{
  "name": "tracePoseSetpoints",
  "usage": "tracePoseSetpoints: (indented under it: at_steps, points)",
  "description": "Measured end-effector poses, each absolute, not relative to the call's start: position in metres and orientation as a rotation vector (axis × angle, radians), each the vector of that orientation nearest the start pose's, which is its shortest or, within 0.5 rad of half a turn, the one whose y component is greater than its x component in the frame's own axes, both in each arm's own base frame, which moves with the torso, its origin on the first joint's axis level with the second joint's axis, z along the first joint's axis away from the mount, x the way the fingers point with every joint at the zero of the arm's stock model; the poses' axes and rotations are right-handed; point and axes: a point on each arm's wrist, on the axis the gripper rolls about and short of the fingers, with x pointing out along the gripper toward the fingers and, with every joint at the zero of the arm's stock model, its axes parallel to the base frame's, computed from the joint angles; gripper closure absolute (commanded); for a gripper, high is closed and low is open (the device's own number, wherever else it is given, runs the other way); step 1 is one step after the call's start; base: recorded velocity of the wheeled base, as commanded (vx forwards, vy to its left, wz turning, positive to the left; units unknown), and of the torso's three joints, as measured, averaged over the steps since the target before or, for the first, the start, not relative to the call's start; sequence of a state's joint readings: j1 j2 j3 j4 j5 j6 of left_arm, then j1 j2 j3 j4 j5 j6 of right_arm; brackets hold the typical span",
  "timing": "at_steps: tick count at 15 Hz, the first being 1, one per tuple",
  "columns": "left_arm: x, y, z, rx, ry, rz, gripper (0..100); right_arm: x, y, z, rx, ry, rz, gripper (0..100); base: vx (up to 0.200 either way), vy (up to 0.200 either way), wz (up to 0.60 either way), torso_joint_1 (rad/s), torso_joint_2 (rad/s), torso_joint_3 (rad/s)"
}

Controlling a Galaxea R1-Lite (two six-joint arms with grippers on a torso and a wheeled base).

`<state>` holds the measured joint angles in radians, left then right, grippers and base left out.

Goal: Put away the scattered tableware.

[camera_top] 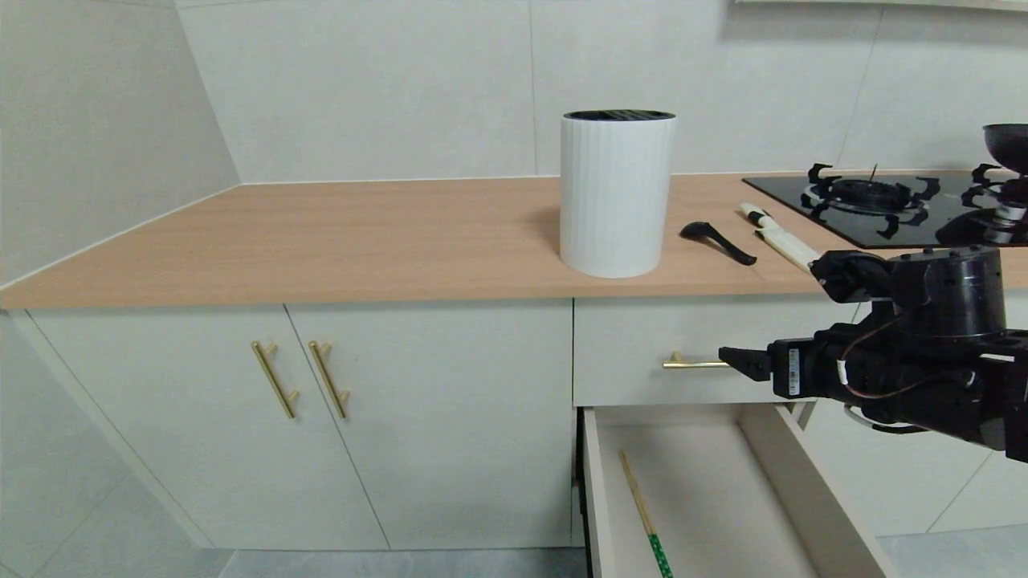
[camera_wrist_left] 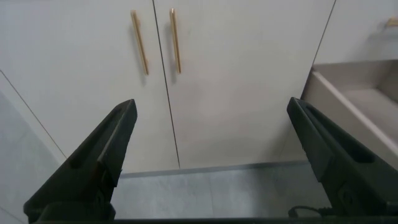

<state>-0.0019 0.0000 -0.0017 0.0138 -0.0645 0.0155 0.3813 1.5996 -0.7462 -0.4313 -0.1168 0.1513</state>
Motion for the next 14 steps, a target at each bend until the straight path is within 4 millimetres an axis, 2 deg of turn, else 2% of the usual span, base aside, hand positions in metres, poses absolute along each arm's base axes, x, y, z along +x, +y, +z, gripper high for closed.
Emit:
tracePoseSetpoints:
  at_steps: [11,14]
  points:
    - [-0.0230,-0.0014,0.0746,0.015,0.011,-0.066,0,0.2579,0.0939,0.1788,0.037,0.415,0.211,0,0.000,0.000,0.00,0.199,-0.48,-0.279]
    - [-0.0230,-0.0014,0.0746,0.015,0.011,-0.066,0,0.2640,0.0938,0.1805,0.027,0.407,0.212,0,0.000,0.000,0.00,0.069,-0.15,-0.085]
